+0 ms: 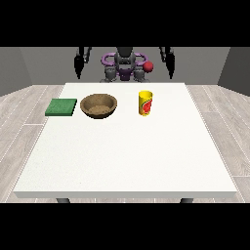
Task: Pick the cup and pour the ball into the bowl, then pick the bowl and place it on the pad
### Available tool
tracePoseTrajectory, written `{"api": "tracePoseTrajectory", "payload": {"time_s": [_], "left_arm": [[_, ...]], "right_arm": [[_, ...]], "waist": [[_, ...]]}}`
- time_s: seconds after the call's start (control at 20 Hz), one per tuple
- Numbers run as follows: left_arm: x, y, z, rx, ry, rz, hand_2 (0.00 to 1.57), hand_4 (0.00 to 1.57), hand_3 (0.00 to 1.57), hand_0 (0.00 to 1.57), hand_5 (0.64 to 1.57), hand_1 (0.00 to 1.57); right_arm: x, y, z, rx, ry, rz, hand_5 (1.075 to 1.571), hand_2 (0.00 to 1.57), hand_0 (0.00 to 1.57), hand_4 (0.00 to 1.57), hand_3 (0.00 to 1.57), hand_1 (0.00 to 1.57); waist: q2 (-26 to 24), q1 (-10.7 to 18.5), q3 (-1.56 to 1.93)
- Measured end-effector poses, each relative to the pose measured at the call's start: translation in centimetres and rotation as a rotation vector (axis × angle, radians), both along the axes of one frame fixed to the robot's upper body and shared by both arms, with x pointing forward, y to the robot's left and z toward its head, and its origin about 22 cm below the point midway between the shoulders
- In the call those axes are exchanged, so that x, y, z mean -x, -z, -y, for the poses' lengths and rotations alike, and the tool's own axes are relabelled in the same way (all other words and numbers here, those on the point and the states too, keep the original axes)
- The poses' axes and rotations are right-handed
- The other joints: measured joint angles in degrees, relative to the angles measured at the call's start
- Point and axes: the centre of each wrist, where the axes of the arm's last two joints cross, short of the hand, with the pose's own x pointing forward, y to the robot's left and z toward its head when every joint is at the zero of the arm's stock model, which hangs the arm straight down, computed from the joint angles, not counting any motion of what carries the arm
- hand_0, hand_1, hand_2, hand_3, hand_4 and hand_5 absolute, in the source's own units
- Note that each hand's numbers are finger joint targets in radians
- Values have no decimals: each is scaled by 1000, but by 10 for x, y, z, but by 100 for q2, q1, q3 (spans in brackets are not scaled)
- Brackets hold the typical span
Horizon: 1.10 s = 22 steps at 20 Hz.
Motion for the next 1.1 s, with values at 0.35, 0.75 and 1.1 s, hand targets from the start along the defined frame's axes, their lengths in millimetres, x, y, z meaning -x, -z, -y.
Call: {"api": "tracePoseTrajectory", "payload": {"time_s": [0.35,0.75,1.1], "left_arm": [[1,-18,3,10,-3,45,0,0,0,0,1463,0],[13,5,60,109,-24,233,0,0,0,0,1467,0],[-25,0,65,88,-30,349,0,0,0,0,1453,0]], "right_arm": [[4,-14,13,-15,-3,19,1563,0,0,66,0,0],[21,29,59,-144,-9,100,1558,0,0,0,0,0],[-3,35,66,-167,-41,210,1559,0,0,0,0,0]], "waist": [[-1053,-17,-132],[-299,-49,-187],[354,-94,-196]]}}
